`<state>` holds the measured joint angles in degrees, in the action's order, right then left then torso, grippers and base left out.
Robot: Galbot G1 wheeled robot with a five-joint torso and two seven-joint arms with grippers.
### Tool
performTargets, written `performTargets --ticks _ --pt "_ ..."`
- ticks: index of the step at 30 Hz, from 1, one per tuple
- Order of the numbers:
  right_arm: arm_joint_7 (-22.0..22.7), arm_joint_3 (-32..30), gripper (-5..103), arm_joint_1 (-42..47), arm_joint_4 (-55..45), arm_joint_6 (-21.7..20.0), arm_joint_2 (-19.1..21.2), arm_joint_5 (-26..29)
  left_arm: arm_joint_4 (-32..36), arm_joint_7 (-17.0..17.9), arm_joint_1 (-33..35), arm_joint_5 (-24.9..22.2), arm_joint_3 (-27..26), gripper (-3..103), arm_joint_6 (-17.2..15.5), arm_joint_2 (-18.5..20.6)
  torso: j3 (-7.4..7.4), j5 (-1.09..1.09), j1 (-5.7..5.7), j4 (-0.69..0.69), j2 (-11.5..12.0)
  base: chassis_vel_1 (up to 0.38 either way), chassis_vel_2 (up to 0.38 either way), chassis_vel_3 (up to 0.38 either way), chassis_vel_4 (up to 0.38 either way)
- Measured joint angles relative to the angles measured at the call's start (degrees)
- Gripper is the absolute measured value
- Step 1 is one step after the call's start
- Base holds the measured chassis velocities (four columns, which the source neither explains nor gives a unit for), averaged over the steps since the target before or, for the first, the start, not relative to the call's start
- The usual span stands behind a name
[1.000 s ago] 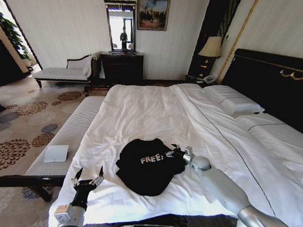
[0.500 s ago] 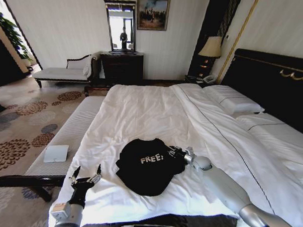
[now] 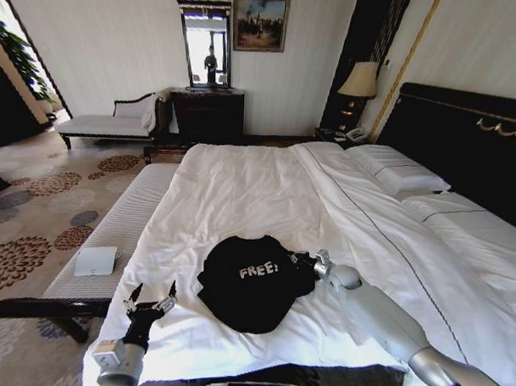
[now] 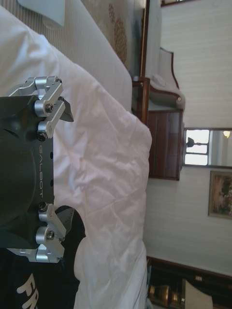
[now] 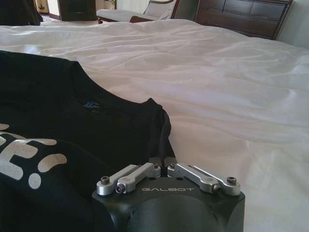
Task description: Fold the clothes on the bed.
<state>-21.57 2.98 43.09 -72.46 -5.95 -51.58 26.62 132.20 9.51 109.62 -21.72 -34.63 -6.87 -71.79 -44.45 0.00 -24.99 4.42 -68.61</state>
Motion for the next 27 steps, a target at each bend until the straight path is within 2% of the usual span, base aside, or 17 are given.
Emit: performTargets --ticks 1,2,4,7,8,10,12,13,16,19,21,22,24,27 --pt "0.12 -0.29 1 0.28 -0.29 -0.11 0.19 0.08 -0.26 0.96 -1.73 -3.36 0.47 100 -1.58 3.0 0.0 -0.01 0.0 0.0 0.0 0.0 0.0 0.0 0.0" --pt "0.12 -0.29 1 0.28 -0.29 -0.11 0.19 0.08 -0.26 0.96 -1.73 -3.36 0.47 100 -1.58 3.0 0.0 -0.01 0.0 0.0 0.0 0.0 0.0 0.0 0.0" --pt "0.28 -0.71 1 0.65 -0.46 -0.2 0.43 0.15 -1.08 2.36 -5.54 -9.19 1.41 100 -3.56 7.45 0.0 -0.01 0.0 0.0 0.0 0.0 0.0 0.0 0.0" --pt "0.43 -1.3 1 1.1 -0.55 -0.26 0.55 0.17 -3.95 3.9 -12.56 -17.39 3.47 100 -5.12 12.11 0.0 -0.01 0.0 0.0 0.0 0.0 0.0 0.0 0.0" --pt "0.43 -1.3 1 1.1 -0.55 -0.26 0.55 0.17 -3.95 3.9 -12.56 -17.39 3.47 100 -5.12 12.11 0.0 -0.01 0.0 0.0 0.0 0.0 0.0 0.0 0.0" --pt "0.56 -1.64 1 1.48 -0.75 -0.34 0.59 0.18 -7.44 4.41 -17.75 -22.1 5.96 100 -5.76 15.13 -0.01 -0.01 -0.01 0.01 0.0 0.0 0.0 0.0 0.0" --pt "0.67 -1.93 1 1.77 -0.94 -0.41 0.6 0.19 -10.35 4.98 -21.36 -24.41 8.81 100 -6.08 16.96 -0.01 0.01 -0.01 0.01 0.0 0.0 0.0 0.0 0.0" --pt "0.67 -1.93 1 1.77 -0.94 -0.41 0.6 0.19 -10.35 4.98 -21.36 -24.41 8.81 100 -6.08 16.96 -0.01 0.01 -0.01 0.01 0.0 0.0 0.0 0.0 0.0" --pt "0.88 -2.78 1 2.4 -0.87 -0.46 0.45 0.16 -15.68 5.79 -27.12 -26.24 15.33 100 -6.52 17.83 -0.01 0.0 0.0 0.0 0.01 0.0 0.0 0.0 0.0" --pt "0.91 -3.14 1 2.69 -0.85 -0.47 0.45 0.16 -17.45 6.11 -29.44 -26.43 17.67 100 -6.6 17.32 -0.01 0.0 0.0 0.0 0.01 0.0 0.0 0.0 0.0" --pt "0.93 -3.39 1 2.97 -0.8 -0.47 0.55 0.16 -20.47 6.79 -34.7 -27.54 22.22 100 -6.79 16.95 0.0 0.0 0.0 0.0 0.0 0.0 0.0 0.0 0.0" --pt "0.93 -3.39 1 2.97 -0.8 -0.47 0.55 0.16 -20.47 6.79 -34.7 -27.54 22.22 100 -6.79 16.95 0.0 0.0 0.0 0.0 0.0 0.0 0.0 0.0 0.0" --pt "1.11 -3.43 1 3.01 -0.7 -0.47 0.55 0.19 -22.87 7.14 -39.76 -28.53 26.23 100 -6.8 17.32 -0.01 0.0 -0.01 0.01 0.01 0.0 0.0 0.0 0.0" --pt "1.35 -3.53 1 3.16 -0.89 -0.53 0.55 0.3 -23.87 7.44 -42.55 -29.63 28.26 100 -6.94 17.64 -0.01 0.01 -0.01 0.01 0.01 0.0 0.0 0.0 0.0"
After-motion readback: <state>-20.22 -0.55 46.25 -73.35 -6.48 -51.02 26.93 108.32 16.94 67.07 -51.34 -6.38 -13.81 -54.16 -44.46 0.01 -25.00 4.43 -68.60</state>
